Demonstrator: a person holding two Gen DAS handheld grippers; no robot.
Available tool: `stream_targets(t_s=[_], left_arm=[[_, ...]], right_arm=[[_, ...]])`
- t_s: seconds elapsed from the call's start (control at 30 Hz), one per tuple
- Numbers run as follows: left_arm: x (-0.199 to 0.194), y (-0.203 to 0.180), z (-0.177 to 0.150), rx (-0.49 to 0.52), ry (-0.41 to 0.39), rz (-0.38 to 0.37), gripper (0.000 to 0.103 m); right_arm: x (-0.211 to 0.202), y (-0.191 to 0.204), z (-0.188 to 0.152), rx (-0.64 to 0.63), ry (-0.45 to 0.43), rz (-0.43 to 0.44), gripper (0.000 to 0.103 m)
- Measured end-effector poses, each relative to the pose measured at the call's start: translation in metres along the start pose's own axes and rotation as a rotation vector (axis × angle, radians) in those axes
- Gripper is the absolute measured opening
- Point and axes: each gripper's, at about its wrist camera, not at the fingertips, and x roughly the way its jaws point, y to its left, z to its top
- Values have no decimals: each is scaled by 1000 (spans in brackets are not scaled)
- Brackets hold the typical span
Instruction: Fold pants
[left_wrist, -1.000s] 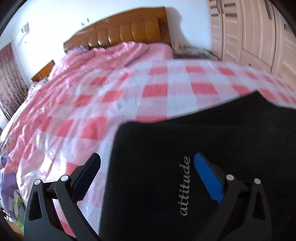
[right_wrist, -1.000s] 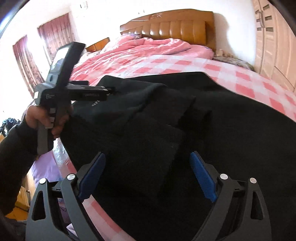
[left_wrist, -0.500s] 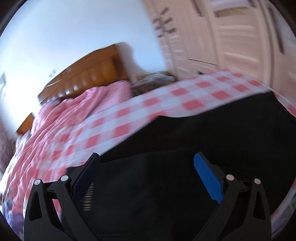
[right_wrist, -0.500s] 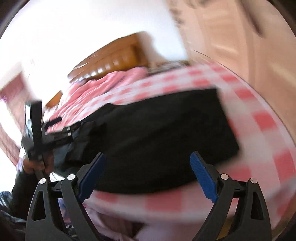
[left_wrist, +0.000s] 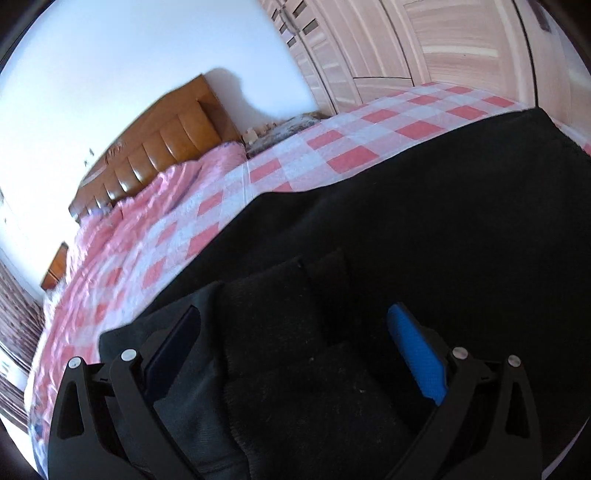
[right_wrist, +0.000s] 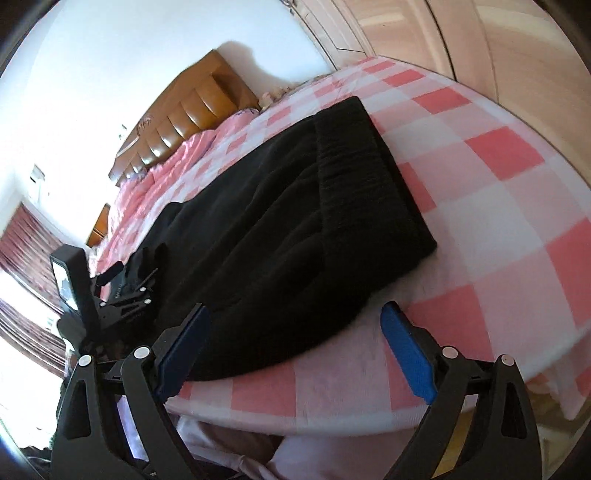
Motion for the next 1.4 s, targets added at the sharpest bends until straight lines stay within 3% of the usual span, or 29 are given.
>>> stream_targets(t_s=[0.1,0.3,0.47,0.57,0.63,0.7,0.73,0.83,0.9,0.97,1.0,1.07,1.2,1.33,1.4], left_arm=[[5,11,1,-55,32,-58,101],[5,11,0,-63,34,-74,101],[6,15,-1,-78,44,-107,101],[7,18,-2,-81,51,-125,101],[7,19,-2,-83,55,-134,101],[7,19,-3,-85,57,-139,101],[8,19,-2,-86,58,-139,101],[8,19,-2,-86,58,-136,101],[8,19,-2,-86,59,-138,101],[9,19,-2,-87,63,-139,101],[9,19,-2,-87,66,-142,101],[9,20,-1,-86,74,-148,101],[9,21,9,-80,136,-169,101],[-8,23,57,-167,169,-401,101],[-19,2,96,-131,184,-505,101]], right_arm=[[6,5,3,14,28,20,93],[7,9,-5,77,94,91,94],[11,2,7,158,2,85,93],[14,9,6,157,-64,40,92],[14,17,1,100,-59,-13,85],[7,13,-4,100,-54,-57,65],[2,5,-5,135,-64,-58,65],[0,-10,2,177,-77,-25,67],[7,-3,7,155,-84,-22,83],[12,7,8,120,-87,-54,81],[13,10,7,113,-92,-52,66],[12,6,2,104,-119,-85,47],[3,-5,-5,124,-181,-24,37],[-7,27,-9,-48,-284,-114,34],[-8,44,-12,-138,-322,-166,34]])
